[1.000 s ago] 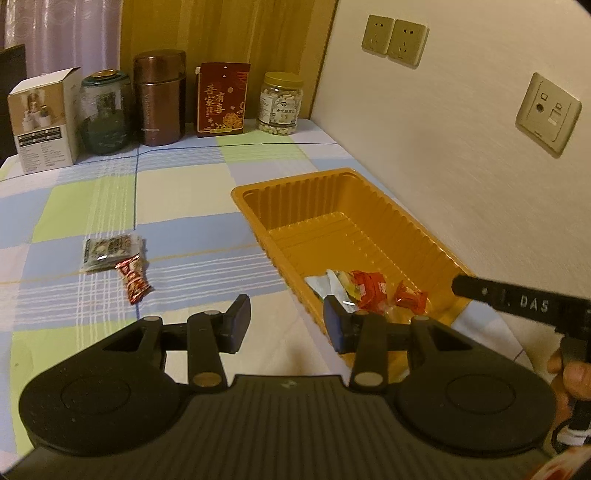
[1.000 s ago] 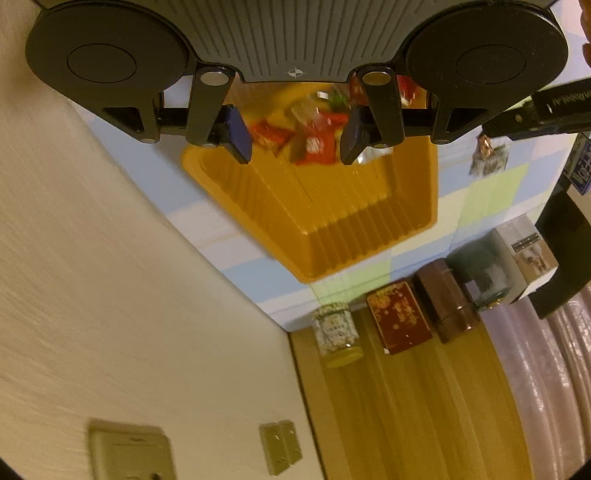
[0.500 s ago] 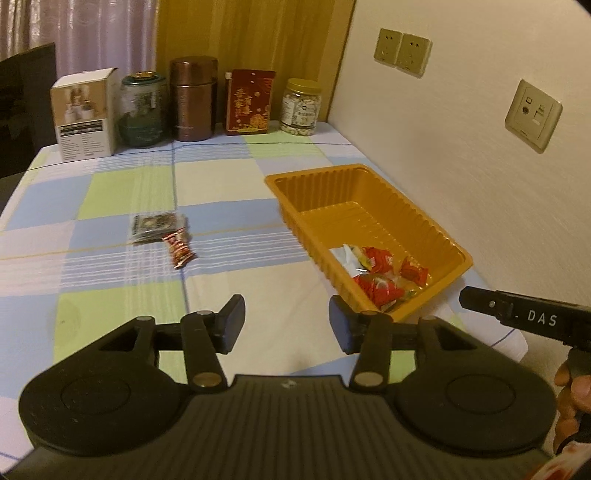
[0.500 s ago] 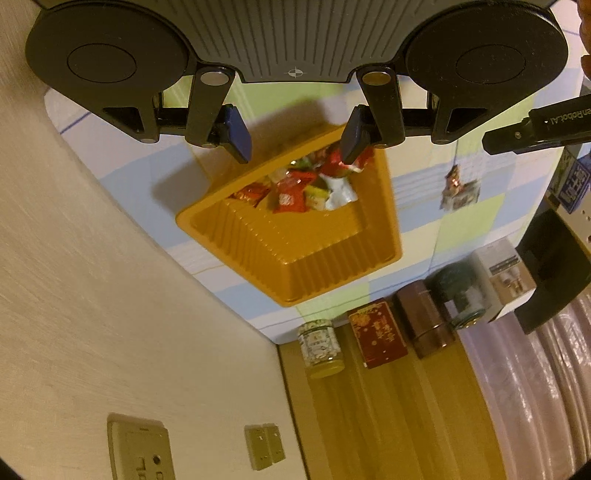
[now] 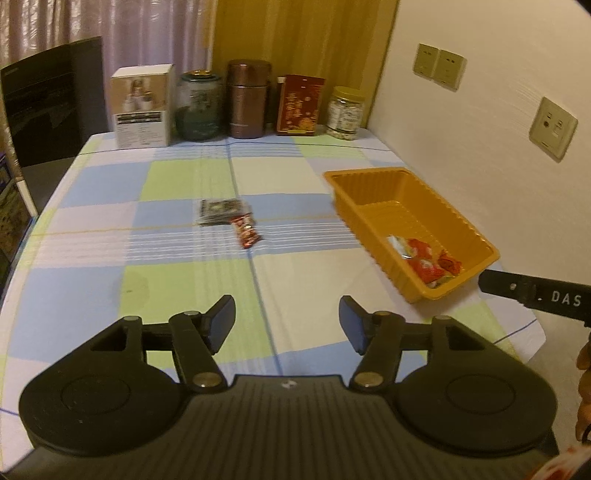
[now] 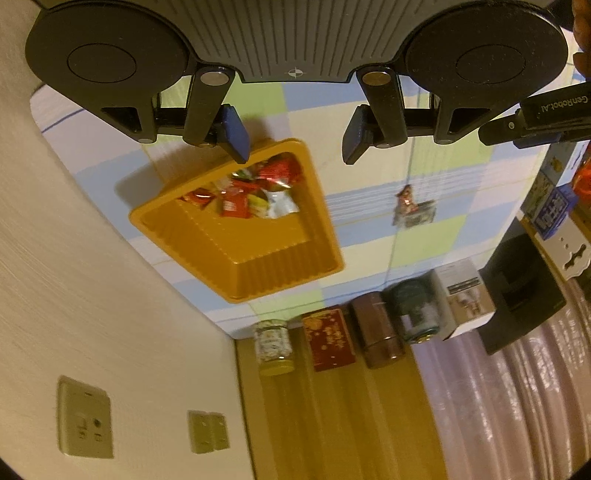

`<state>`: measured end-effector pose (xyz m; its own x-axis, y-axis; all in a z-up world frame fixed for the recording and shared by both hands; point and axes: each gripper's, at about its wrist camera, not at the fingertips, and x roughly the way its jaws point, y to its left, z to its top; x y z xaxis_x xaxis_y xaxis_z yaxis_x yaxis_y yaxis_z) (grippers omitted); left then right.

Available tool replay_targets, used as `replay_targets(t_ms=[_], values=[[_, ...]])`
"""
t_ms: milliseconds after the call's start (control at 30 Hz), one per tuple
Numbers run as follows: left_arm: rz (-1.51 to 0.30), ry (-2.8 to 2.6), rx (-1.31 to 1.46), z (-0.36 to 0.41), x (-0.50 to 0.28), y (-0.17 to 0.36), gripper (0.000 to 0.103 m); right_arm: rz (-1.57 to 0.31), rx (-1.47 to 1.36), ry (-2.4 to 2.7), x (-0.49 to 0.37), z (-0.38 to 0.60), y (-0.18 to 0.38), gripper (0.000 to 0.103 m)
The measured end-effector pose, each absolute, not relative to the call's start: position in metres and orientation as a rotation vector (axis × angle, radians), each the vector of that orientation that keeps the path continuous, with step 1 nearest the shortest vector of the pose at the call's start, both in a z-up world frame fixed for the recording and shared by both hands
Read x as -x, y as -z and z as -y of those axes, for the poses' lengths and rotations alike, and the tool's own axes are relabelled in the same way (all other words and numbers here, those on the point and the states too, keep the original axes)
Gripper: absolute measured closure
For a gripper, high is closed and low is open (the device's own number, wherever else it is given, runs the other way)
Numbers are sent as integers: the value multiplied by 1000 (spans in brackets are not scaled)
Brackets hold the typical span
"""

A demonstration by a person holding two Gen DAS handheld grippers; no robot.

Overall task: Organize snacks
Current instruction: 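Withdraw both open grippers from the tray toward the remaining snacks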

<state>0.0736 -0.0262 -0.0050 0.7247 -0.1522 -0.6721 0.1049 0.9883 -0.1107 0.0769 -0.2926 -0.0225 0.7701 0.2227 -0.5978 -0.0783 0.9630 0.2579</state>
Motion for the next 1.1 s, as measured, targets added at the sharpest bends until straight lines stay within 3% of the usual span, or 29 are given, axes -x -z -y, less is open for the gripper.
replay_targets(t_ms=[267,1100], values=[[-737,82,87,-8,-71,2,37,-670,-196,-212,-78,267,19,46],[-748,36,62,-54,-119,12,34,-665,-118,-311,-130,203,32,46]])
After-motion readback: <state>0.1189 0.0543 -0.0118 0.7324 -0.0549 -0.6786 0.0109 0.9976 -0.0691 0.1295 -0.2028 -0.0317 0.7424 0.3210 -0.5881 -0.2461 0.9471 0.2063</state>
